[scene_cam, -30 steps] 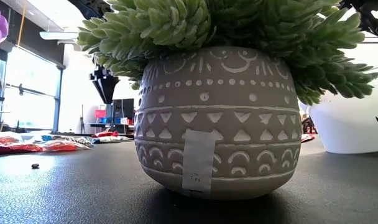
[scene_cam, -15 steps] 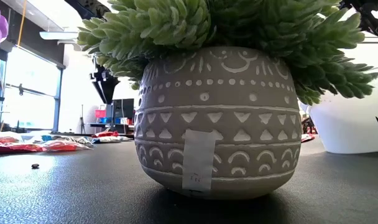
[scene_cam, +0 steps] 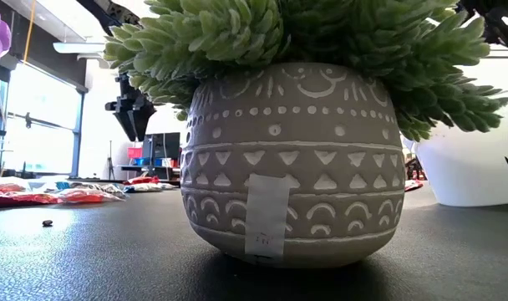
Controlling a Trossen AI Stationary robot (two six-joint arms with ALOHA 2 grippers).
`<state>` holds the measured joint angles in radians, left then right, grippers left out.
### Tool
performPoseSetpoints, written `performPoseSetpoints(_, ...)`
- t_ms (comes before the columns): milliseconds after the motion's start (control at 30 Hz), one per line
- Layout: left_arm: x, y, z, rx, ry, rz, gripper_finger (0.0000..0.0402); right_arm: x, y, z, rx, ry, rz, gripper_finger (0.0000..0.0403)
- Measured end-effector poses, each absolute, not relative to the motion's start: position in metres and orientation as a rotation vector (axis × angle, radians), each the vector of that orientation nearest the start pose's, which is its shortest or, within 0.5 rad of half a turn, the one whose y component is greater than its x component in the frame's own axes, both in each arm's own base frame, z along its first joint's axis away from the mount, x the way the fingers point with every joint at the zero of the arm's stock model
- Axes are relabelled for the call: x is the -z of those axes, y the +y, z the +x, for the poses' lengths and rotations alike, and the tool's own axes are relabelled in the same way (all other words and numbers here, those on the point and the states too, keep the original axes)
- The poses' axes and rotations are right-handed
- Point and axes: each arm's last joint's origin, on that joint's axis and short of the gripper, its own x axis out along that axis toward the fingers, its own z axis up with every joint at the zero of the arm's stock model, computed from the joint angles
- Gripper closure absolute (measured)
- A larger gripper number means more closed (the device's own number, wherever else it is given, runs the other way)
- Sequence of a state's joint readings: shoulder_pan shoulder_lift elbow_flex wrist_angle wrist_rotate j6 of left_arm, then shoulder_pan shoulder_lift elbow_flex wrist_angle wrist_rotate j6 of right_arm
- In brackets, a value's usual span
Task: Sort candy
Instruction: Put the transparent candy wrapper into the purple bucket
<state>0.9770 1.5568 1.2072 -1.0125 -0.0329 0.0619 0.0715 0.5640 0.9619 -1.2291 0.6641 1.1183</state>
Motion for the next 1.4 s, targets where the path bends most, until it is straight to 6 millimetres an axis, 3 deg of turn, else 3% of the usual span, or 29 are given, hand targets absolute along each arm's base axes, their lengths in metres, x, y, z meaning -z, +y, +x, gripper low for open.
performPoseSetpoints(200,-0.226,0.241,0.165,-0.692,1.370,-0.629,0.0247,-0.326,-0.014,0.059,0.945,0.392,0.691,0.0220)
performPoseSetpoints(600,-0.186,0.261,0.177,-0.691,1.434,-0.641,0.0248,-0.326,-0.015,0.058,0.963,0.377,0.715,0.0220)
performPoseSetpoints(1200,-0.186,0.268,0.183,-0.712,1.359,-0.624,0.0248,-0.326,-0.015,0.058,0.990,0.344,0.722,0.0220)
performPoseSetpoints(1400,-0.202,0.260,0.182,-0.707,1.334,-0.614,0.0248,-0.326,-0.015,0.058,0.989,0.345,0.722,0.0220)
